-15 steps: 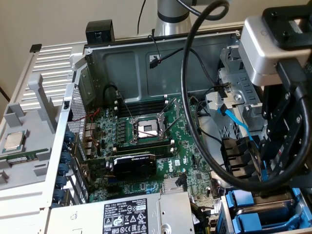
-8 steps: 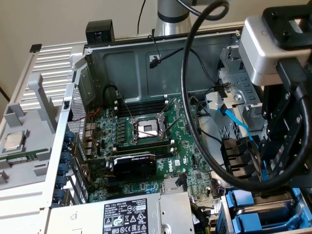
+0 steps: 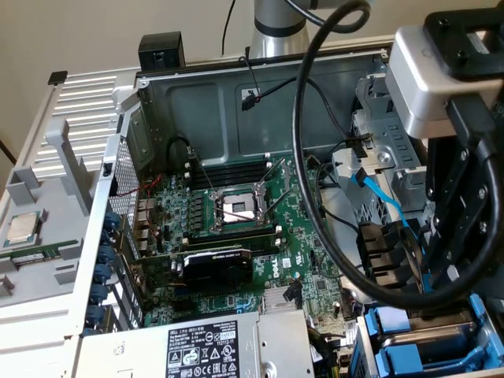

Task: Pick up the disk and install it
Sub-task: 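Insert the second disk wire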

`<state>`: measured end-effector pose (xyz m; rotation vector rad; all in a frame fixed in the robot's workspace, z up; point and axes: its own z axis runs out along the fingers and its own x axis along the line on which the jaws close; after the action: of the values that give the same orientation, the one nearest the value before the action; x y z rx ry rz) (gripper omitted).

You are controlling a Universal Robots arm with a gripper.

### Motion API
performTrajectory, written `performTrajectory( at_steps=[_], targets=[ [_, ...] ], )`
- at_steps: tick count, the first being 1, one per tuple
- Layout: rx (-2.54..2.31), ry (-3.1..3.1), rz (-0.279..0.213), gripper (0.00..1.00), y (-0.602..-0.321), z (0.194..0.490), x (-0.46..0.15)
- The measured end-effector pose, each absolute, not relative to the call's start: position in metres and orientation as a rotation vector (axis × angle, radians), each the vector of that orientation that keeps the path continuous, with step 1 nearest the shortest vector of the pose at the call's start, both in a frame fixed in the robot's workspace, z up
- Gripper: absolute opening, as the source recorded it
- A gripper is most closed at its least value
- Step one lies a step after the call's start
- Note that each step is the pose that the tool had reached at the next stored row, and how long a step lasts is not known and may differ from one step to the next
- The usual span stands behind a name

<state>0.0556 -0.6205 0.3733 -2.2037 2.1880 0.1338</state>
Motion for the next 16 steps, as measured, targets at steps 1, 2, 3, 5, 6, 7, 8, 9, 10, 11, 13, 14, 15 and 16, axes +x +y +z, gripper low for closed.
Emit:
performTrajectory(
  at_steps=[1,2,3,5,6,7,8,9,10,11,13,14,15,16],
  targets=[
    [-2.204,2.188,0.134,0.22,-0.6204,0.3733,0.0556],
    [-2.204,2.188,0.134,0.16,-0.6204,0.3732,0.0556],
    [-2.204,2.188,0.134,0.11,-0.6204,0.3733,0.0556],
    [-2.204,2.188,0.134,0.11,-0.6203,0.3733,0.0564],
    [-2.204,2.188,0.134,0.11,-0.6201,0.3733,0.0577],
    [-2.206,2.186,0.134,0.11,-0.6199,0.3733,0.0593],
    [-2.211,2.181,0.134,0.11,-0.6199,0.3734,0.0607],
    [-2.223,2.169,0.134,0.11,-0.6199,0.3734,0.0609],
    [-2.242,2.151,0.134,0.11,-0.6199,0.3734,0.0608],
    [-2.262,2.131,0.135,0.11,-0.6200,0.3733,0.0608],
    [-2.301,2.091,0.136,0.11,-0.6200,0.3732,0.0609],
    [-2.321,2.069,0.137,0.11,-0.6200,0.3732,0.0609],
    [-2.341,2.049,0.137,0.11,-0.6200,0.3732,0.0609],
    [-2.360,2.028,0.137,0.11,-0.6200,0.3733,0.0610]
  ],
)
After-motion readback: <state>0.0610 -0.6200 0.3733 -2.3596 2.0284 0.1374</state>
